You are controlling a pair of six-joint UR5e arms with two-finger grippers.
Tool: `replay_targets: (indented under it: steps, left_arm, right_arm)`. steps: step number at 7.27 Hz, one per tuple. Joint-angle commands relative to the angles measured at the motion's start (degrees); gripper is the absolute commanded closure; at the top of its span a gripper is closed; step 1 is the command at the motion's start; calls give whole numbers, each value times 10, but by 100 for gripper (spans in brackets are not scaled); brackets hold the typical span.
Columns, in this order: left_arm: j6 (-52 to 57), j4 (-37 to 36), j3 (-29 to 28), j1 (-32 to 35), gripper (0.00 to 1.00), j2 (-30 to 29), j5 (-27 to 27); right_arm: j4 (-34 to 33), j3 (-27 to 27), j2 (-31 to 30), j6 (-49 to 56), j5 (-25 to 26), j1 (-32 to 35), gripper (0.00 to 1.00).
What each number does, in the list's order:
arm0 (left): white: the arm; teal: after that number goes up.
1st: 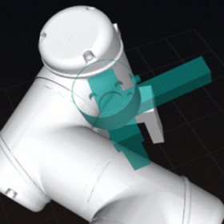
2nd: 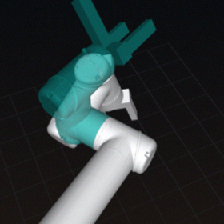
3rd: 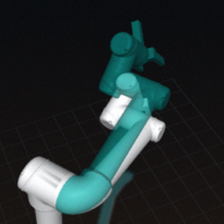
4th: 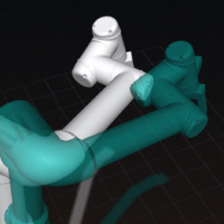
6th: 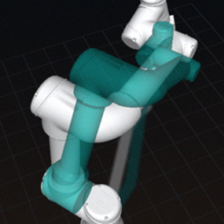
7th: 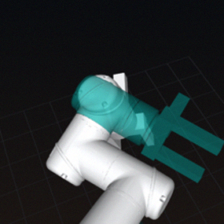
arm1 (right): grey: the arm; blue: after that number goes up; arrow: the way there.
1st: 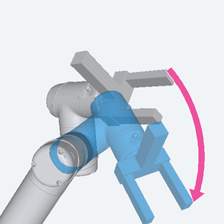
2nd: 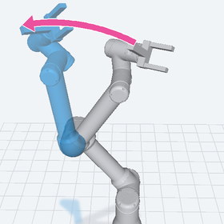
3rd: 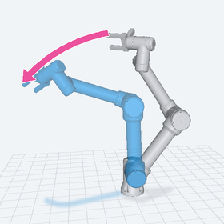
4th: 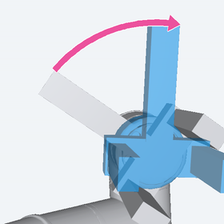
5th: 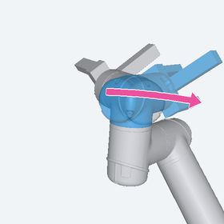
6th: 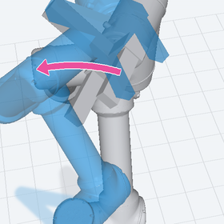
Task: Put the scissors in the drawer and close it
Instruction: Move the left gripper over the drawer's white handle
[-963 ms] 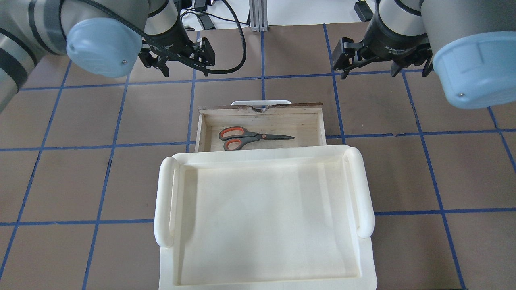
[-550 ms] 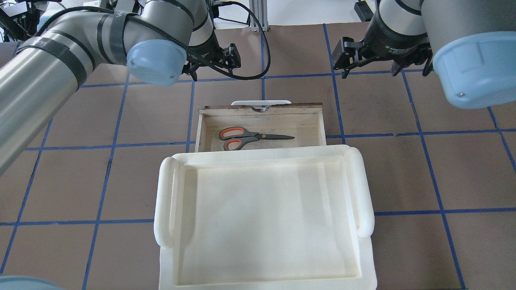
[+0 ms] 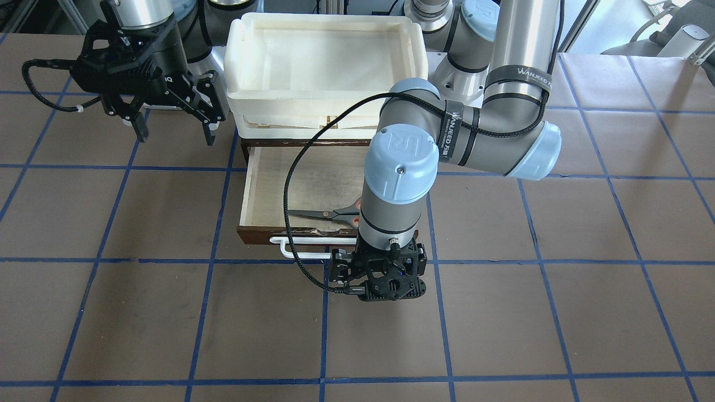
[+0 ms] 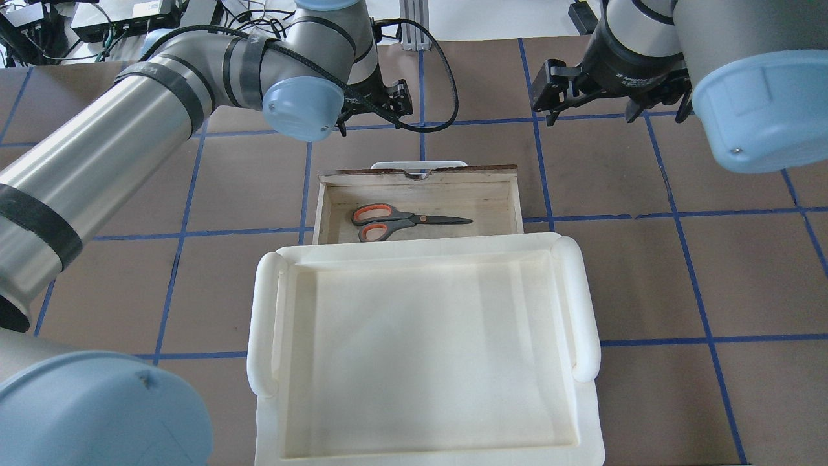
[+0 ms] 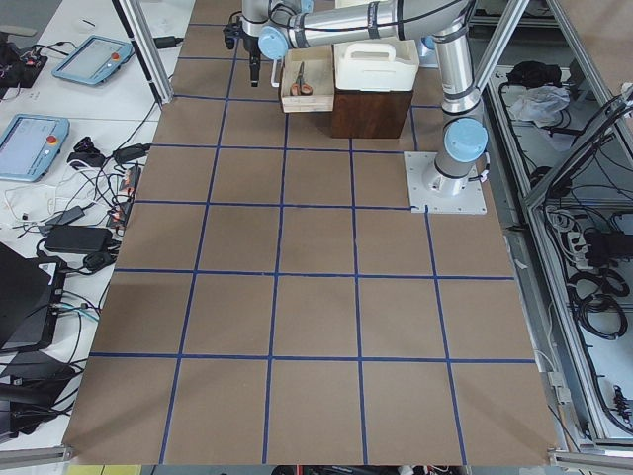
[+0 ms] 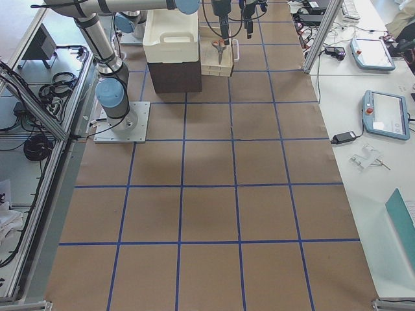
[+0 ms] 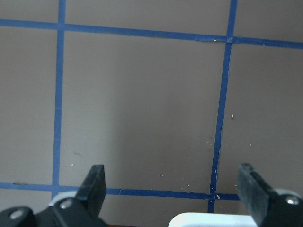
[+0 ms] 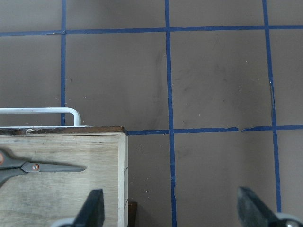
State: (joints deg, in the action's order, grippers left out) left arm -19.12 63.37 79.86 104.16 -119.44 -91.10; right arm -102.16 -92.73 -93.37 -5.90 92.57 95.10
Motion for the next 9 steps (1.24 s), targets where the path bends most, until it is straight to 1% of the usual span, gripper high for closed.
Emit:
replay_targets:
  steps: [1, 3, 4, 6, 8, 9]
  left_arm:
    - [-5, -3, -6, 2, 0, -37, 0]
    - [-9, 6, -12, 2, 0, -51, 4]
    - [-34, 24, -14, 2, 0, -49, 18]
    - [-43, 75, -15, 3, 0, -40, 22]
    - [-65, 109, -16, -3, 0, -31, 39]
    - [-65, 115, -16, -3, 0, -31, 39]
  right_arm:
    - [-1, 0, 0, 4, 0, 0, 0]
    - [-1, 0, 0, 4, 1, 0, 0]
    - [0, 0, 0, 4, 1, 0, 0]
    - [-1, 0, 0, 4, 0, 0, 0]
    - [0, 0, 0, 4, 0, 0, 0]
    - [0, 0, 0, 4, 0, 0, 0]
